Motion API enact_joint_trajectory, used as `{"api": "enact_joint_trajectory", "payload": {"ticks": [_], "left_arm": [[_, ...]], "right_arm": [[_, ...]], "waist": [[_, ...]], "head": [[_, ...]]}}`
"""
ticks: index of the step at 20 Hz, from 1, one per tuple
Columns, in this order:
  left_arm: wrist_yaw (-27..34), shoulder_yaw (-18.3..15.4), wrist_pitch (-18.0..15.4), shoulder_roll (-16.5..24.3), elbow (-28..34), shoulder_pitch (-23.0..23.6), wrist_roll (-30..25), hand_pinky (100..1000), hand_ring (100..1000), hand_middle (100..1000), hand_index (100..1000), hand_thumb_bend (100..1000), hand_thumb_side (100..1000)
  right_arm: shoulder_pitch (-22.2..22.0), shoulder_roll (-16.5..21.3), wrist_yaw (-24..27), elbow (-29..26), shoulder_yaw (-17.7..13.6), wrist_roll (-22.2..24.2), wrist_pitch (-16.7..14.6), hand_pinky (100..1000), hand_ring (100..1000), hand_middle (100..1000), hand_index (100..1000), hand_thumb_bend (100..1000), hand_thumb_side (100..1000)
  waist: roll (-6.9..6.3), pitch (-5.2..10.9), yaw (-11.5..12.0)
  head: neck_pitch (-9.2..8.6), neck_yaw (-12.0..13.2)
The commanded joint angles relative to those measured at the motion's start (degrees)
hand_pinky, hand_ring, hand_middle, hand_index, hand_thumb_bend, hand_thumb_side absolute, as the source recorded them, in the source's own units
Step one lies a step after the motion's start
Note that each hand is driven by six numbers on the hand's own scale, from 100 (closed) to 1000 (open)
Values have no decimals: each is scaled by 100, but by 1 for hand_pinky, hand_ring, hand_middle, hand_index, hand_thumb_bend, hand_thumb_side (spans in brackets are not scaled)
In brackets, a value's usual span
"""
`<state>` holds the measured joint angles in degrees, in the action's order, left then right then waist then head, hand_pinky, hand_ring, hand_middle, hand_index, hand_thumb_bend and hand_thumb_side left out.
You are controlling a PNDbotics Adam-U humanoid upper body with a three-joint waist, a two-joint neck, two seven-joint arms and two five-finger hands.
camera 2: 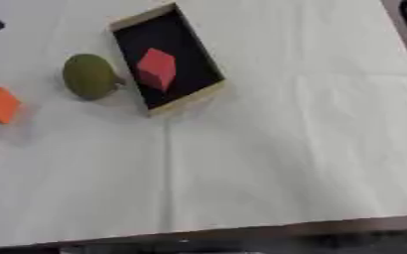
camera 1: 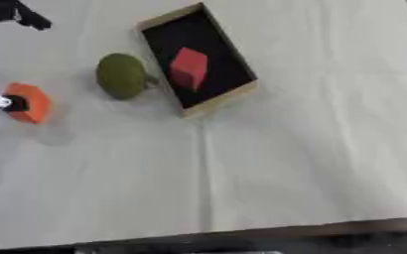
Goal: Pick up objects on the table and place them in the box.
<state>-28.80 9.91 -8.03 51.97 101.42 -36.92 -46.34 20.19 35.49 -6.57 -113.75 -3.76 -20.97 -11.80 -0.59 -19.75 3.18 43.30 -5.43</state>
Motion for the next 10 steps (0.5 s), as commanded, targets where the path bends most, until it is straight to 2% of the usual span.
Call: {"api": "enact_joint_trajectory", "payload": {"ticks": [1,10], "left_arm": [[-20,-204,-84,312,-33,58,-65,922,889,834,945,602,235],[-562,-268,-114,184,-735,164,80,923,896,850,946,610,171]], "right_arm": [[55,128,-27,-84,-59,-19,1,852,791,796,892,100,660],[63,64,-9,-84,-56,-16,-1,852,789,793,891,100,660]], "waist": [[3,104,8],[38,63,-42]], "head": [[-43,-41],[-92,44]]}}
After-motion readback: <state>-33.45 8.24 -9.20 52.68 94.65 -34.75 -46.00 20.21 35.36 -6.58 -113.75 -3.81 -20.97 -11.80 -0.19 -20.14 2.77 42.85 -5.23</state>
